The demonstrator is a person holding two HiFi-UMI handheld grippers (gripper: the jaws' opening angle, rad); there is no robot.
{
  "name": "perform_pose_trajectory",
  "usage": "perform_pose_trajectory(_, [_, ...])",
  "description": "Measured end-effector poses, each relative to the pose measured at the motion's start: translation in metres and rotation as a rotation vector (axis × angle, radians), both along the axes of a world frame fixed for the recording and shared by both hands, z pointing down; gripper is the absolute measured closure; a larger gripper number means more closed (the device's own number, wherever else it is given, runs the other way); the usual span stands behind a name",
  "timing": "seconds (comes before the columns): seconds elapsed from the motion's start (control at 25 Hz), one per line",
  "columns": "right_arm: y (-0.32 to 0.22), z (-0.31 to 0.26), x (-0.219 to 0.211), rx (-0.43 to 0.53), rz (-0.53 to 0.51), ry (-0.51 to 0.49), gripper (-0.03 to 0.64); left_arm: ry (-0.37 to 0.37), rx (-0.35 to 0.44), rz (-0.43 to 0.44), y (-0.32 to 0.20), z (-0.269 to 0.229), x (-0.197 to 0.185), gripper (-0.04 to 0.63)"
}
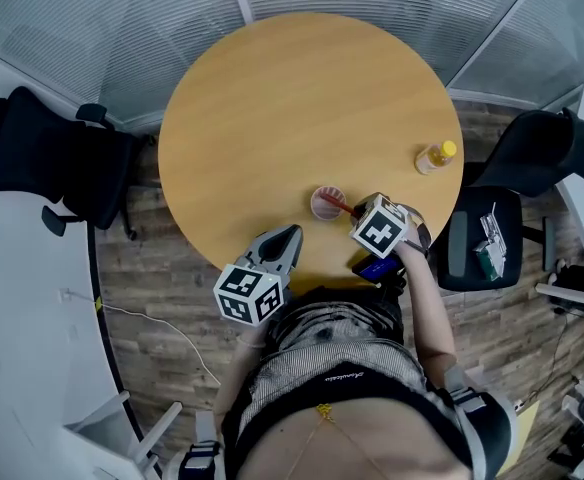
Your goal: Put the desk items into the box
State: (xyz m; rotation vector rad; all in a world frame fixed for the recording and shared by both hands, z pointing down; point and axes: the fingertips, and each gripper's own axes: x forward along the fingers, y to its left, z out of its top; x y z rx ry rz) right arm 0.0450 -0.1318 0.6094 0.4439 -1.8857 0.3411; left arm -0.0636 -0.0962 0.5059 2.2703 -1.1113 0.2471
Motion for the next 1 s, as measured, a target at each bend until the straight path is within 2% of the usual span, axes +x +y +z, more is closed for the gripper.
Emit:
perform_pose_trajectory(0.44, [0.005, 0.025, -0.006, -0.036, -0.040, 0.134, 0.555, 0.018, 0.001, 0.009, -0.004, 0.001, -0.003, 0.577])
perform_pose_trajectory(0.72, [0.009, 0.029, -0.017, -0.074, -0.052, 0.139, 0.555, 0.021, 0.000, 0.012, -0.003, 0.000, -0.006, 0.577])
perform_pose_trajectory(1.0, [0.008, 0.026, -0.031, -0.105, -0.046, 0.098, 0.554, 0.029, 0.004, 0.013, -0.004, 0.000, -0.007, 0.577])
